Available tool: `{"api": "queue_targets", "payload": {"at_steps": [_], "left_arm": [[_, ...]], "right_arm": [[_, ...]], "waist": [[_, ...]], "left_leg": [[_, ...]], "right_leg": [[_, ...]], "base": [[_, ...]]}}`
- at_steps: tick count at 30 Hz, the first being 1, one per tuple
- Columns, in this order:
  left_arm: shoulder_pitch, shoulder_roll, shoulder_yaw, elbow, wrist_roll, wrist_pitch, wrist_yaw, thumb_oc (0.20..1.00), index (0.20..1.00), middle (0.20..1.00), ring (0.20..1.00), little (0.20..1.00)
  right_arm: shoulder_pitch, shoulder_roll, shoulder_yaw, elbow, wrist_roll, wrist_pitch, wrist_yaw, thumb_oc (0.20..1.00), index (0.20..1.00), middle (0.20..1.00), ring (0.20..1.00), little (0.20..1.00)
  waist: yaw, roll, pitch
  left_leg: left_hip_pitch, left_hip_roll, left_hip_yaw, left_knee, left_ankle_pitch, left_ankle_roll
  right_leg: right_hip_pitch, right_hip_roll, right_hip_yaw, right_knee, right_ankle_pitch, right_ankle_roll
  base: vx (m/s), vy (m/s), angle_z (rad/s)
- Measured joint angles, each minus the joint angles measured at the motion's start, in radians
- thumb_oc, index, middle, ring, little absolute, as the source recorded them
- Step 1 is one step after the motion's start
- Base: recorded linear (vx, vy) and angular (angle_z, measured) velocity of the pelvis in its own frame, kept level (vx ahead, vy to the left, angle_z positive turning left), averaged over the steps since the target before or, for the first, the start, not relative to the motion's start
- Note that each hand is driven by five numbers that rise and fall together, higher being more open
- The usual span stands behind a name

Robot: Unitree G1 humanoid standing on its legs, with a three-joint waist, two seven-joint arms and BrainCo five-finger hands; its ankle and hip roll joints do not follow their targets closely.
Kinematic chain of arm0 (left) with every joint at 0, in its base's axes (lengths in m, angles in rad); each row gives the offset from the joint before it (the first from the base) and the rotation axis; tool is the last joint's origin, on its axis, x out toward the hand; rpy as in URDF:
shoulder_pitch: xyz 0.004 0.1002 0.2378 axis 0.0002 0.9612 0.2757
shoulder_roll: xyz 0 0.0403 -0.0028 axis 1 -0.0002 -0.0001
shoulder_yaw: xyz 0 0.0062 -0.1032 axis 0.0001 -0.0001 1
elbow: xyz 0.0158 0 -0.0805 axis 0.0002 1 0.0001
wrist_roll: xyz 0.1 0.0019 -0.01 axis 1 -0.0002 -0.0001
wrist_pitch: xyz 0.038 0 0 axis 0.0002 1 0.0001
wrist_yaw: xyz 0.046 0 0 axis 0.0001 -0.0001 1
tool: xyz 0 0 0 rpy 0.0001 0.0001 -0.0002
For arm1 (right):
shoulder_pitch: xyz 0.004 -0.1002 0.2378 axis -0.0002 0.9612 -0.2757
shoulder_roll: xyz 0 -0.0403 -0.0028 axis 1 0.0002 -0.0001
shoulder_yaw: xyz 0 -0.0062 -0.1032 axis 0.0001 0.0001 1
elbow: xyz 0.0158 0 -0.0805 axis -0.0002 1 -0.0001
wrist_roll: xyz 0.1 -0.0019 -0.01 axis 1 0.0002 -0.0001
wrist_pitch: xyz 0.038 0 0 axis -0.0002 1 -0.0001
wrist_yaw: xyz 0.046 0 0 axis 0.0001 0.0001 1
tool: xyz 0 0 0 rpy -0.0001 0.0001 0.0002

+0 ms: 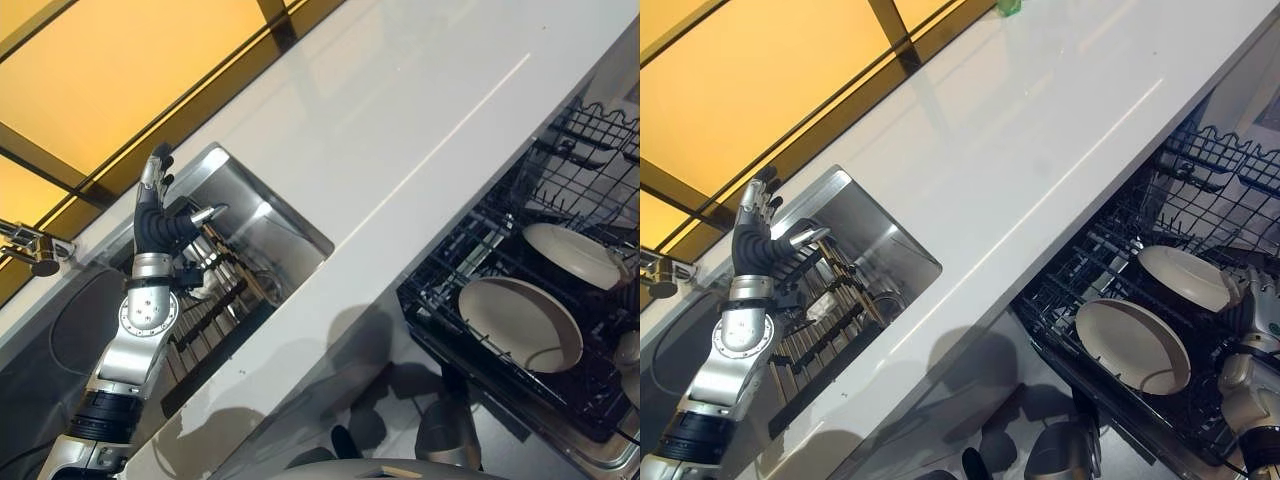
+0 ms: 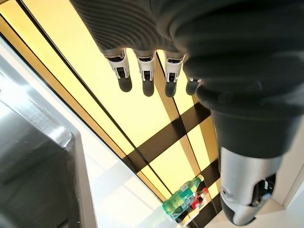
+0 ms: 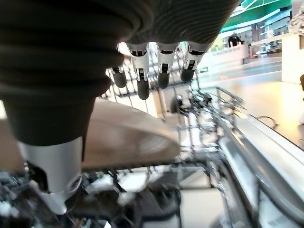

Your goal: Pick up plates and place into dishwasher.

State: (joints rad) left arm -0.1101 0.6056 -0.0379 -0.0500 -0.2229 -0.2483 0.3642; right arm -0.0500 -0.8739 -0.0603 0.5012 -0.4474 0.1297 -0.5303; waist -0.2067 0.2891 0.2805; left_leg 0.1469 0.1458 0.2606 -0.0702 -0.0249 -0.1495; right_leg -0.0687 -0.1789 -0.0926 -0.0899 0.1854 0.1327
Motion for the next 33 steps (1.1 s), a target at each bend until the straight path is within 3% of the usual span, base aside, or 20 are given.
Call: {"api": "queue_targets", "payload": {"at_steps": [7,16,23,28,33], "left_arm": [[0.070,-0.040,0.027,0.004,-0.009,-0.004,-0.031,1.000,1.000,1.000,1.000,1.000],[0.107,-0.065,0.071,0.006,-0.008,-0.007,-0.063,1.000,1.000,1.000,1.000,1.000],[0.120,-0.126,0.066,0.044,-0.005,-0.021,-0.078,1.000,1.000,1.000,1.000,1.000],[0.129,-0.137,0.060,0.084,0.002,-0.027,-0.071,1.000,1.000,1.000,1.000,1.000],[0.135,-0.174,0.057,0.096,0.005,-0.030,-0.068,1.000,1.000,1.000,1.000,1.000]], "right_arm": [[0.057,0.010,-0.099,-0.180,-0.043,-0.007,-0.003,1.000,1.000,1.000,1.000,1.000],[0.123,0.106,-0.218,-0.250,-0.038,-0.017,-0.007,1.000,1.000,1.000,1.000,1.000],[0.151,0.209,-0.220,-0.269,0.170,-0.081,-0.050,1.000,1.000,1.000,1.000,1.000],[0.165,0.260,-0.225,-0.277,0.289,-0.138,-0.104,1.000,1.000,1.000,1.000,1.000],[0.188,0.279,-0.245,-0.278,0.325,-0.176,-0.149,1.000,1.000,1.000,1.000,1.000]], "waist": [[0.000,-0.001,-0.019],[-0.003,-0.023,-0.038],[-0.049,-0.014,-0.046],[-0.082,0.011,-0.044],[-0.119,0.068,-0.017]], "left_leg": [[0.019,-0.004,0.005,-0.007,0.000,0.000],[0.051,-0.008,0.017,-0.003,-0.005,0.005],[0.054,-0.019,0.044,0.030,-0.028,0.014],[0.072,-0.050,0.070,0.033,-0.047,0.030],[0.089,-0.098,0.080,0.058,-0.072,0.052]], "right_leg": [[0.016,0.002,0.001,0.000,-0.004,0.008],[0.033,0.000,0.014,0.000,-0.011,0.006],[0.031,-0.008,0.049,0.007,-0.012,0.009],[0.015,-0.039,0.085,0.044,-0.021,0.030],[-0.009,-0.083,0.123,0.114,-0.051,0.062]], "base": [[0.06,0.029,0.00],[0.04,0.062,-0.04],[0.07,0.157,-0.11],[0.08,0.201,-0.17],[0.12,0.179,-0.11]]}}
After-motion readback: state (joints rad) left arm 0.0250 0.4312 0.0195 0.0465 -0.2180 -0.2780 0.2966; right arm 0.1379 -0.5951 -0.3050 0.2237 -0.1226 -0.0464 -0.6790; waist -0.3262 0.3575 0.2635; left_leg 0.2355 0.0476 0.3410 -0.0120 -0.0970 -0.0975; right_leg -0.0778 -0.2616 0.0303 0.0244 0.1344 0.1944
